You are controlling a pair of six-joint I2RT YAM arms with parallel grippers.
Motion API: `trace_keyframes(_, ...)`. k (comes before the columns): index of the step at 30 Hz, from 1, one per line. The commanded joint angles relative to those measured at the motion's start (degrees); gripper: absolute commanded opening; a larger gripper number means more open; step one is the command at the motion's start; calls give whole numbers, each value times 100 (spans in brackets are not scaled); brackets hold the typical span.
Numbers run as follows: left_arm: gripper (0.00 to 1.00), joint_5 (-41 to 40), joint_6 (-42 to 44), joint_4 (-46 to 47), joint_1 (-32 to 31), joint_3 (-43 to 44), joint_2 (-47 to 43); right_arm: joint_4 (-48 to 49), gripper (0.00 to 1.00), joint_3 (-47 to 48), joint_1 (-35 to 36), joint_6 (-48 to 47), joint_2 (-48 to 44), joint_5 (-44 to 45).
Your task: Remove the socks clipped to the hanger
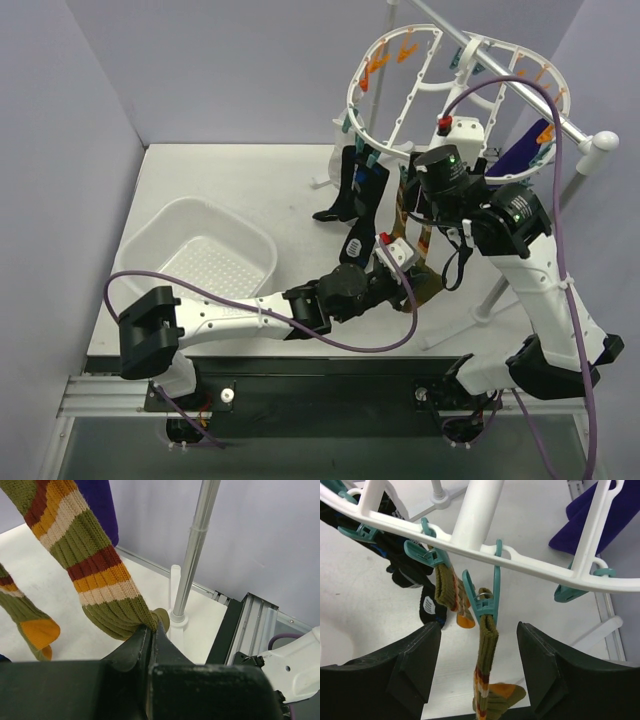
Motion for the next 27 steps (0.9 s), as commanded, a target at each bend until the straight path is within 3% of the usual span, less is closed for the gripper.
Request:
trace_keyframes(1, 0, 114, -108, 38, -45, -14, -258, -121, 62, 255, 6, -331, 126, 603)
trace_keyframes(9, 0, 185, -134, -103, -54, -85, -425, 256, 58, 238, -188, -779, 223, 147)
trace_keyframes(27, 0, 282, -178, -244, -54, -199, -715, 705, 30, -149, -522, -929, 56, -11)
